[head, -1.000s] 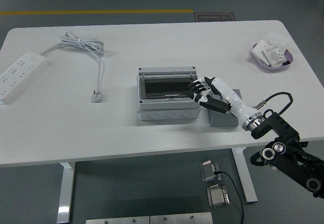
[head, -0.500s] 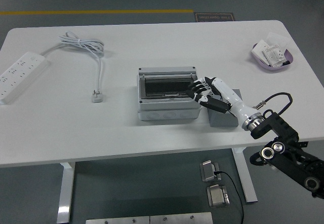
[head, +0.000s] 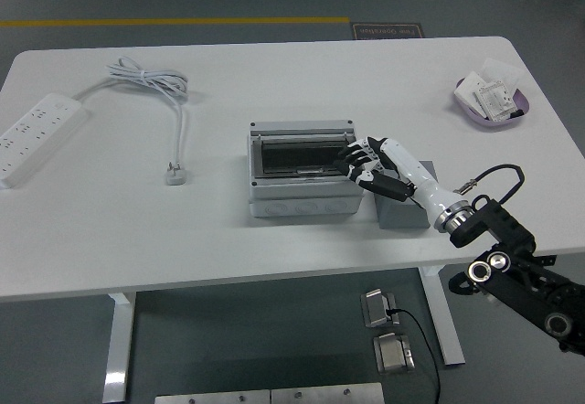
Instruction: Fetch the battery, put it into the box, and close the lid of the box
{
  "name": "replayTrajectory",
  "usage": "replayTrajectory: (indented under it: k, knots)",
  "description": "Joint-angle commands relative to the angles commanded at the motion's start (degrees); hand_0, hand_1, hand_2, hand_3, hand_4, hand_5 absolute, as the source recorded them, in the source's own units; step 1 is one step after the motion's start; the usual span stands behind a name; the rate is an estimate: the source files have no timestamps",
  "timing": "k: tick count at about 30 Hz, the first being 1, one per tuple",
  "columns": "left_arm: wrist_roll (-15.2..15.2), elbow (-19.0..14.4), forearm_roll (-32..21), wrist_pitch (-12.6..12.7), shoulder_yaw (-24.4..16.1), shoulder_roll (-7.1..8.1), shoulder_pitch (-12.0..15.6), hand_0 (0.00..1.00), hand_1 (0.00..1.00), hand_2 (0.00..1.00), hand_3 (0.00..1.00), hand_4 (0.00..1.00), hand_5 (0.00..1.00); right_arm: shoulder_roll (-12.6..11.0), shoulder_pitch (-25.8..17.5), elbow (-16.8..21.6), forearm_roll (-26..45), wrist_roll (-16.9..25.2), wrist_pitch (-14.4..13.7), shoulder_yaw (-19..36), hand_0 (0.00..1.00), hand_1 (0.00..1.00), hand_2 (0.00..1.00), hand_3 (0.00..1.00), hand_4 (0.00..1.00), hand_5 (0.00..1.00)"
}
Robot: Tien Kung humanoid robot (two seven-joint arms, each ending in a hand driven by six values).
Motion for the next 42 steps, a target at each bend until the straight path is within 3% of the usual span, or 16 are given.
replayTrajectory:
  k: [5,6,17,18,30,42]
  knots:
    - [-0.03,0.02,0.05,-0.05,0.06,-0.04,-0.1,0.661,0.729,0.69,0.621,0.624,0.209,0.37,0.24,-0.66,0.24,0.34,-0.07,0.06,0.493,0.614,0.61,0.636,0.865,0.743]
    - [-0.03,0.02,0.06,-0.05,0.06,-0.05,-0.12,0.661,0.729,0.688,0.621,0.623,0.209,0.44,0.3,-0.8,0.31,0.42,-0.09,0.07,0.561,0.617,0.614,0.634,0.864,0.742]
    - [0.01,0.01,0.28,-0.1,0.0,-0.01,-0.23,0.661,0.729,0.688,0.621,0.623,0.207,1.19,1.01,-1.99,0.4,0.94,-0.26,0.04,0.568,0.616,0.614,0.634,0.864,0.741]
    - [0.03,0.0,0.31,-0.1,-0.04,-0.01,-0.23,0.661,0.729,0.688,0.621,0.623,0.208,1.2,1.0,-1.96,0.3,0.91,-0.28,0.05,0.601,0.619,0.615,0.633,0.861,0.739]
    - [0.13,-0.03,0.49,-0.08,-0.23,-0.02,-0.16,0.662,0.729,0.687,0.621,0.623,0.208,-0.27,0.26,1.03,0.13,0.3,0.09,1.78,0.604,0.62,0.615,0.629,0.861,0.741]
    - [0.06,-0.02,0.42,-0.13,-0.07,-0.1,-0.2,0.662,0.729,0.686,0.621,0.623,0.207,-0.27,-0.09,0.49,0.71,0.6,0.06,0.58,0.598,0.621,0.62,0.627,0.861,0.742]
